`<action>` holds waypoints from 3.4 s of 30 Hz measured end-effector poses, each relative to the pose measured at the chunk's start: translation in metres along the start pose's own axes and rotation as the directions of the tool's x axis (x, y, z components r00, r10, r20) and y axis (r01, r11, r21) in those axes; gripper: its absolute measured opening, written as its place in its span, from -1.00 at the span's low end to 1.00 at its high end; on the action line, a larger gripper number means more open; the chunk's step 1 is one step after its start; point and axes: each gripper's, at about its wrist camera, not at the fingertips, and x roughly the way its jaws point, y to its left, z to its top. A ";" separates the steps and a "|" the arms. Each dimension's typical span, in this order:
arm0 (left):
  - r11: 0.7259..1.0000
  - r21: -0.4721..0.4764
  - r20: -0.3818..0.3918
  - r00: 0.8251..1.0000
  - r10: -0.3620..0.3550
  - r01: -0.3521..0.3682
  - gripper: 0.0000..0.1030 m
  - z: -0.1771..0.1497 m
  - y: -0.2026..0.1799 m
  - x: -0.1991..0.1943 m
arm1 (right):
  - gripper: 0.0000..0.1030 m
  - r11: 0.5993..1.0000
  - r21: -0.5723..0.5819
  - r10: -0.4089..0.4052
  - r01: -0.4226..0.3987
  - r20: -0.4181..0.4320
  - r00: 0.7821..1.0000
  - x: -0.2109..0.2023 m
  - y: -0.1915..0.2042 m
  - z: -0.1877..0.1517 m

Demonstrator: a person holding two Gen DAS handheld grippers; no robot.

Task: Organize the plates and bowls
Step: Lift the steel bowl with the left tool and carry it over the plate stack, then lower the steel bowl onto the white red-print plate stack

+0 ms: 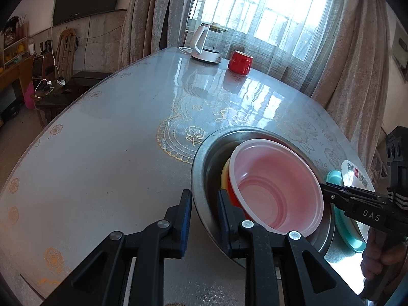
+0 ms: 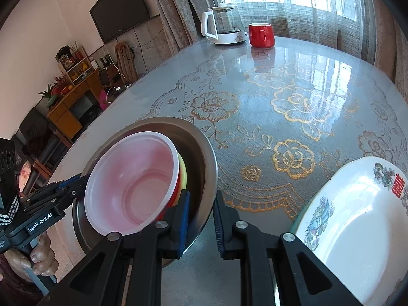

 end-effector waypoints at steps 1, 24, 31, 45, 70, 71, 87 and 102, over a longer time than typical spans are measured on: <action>1.000 0.009 0.001 1.000 0.003 -0.003 -0.60 -0.001 -0.002 -0.001 | -0.65 1.000 0.007 0.002 -0.002 0.000 1.000 0.000 -0.001 0.000; 1.000 0.009 0.007 1.000 0.013 -0.013 -0.64 -0.021 -0.006 -0.014 | -0.68 1.000 0.000 0.018 -0.018 0.045 0.999 -0.020 0.005 -0.018; 1.000 0.002 0.004 1.000 -0.004 0.004 -0.64 -0.024 -0.006 -0.020 | -0.68 0.998 0.035 0.055 -0.057 0.055 0.997 -0.026 0.000 -0.024; 0.999 0.010 0.042 0.998 -0.039 0.039 -0.64 -0.023 -0.014 -0.039 | -0.67 0.993 0.046 0.102 -0.108 0.115 0.988 -0.051 -0.001 -0.030; 0.979 0.147 0.054 0.988 -0.147 0.138 -0.62 -0.003 -0.090 -0.046 | -0.67 0.985 0.144 0.054 -0.093 0.256 0.965 -0.118 -0.044 -0.046; 0.978 0.157 0.057 0.987 -0.150 0.140 -0.62 -0.003 -0.094 -0.047 | -0.67 0.984 0.151 0.049 -0.091 0.258 0.965 -0.120 -0.047 -0.046; 0.929 0.266 0.011 0.963 -0.270 0.257 -0.63 0.020 -0.169 -0.034 | -0.68 0.962 0.272 -0.062 -0.028 0.318 0.946 -0.167 -0.101 -0.065; 0.899 0.308 -0.122 0.950 -0.286 0.311 -0.62 0.005 -0.223 0.007 | -0.68 0.908 0.417 -0.183 0.049 0.288 0.940 -0.181 -0.154 -0.095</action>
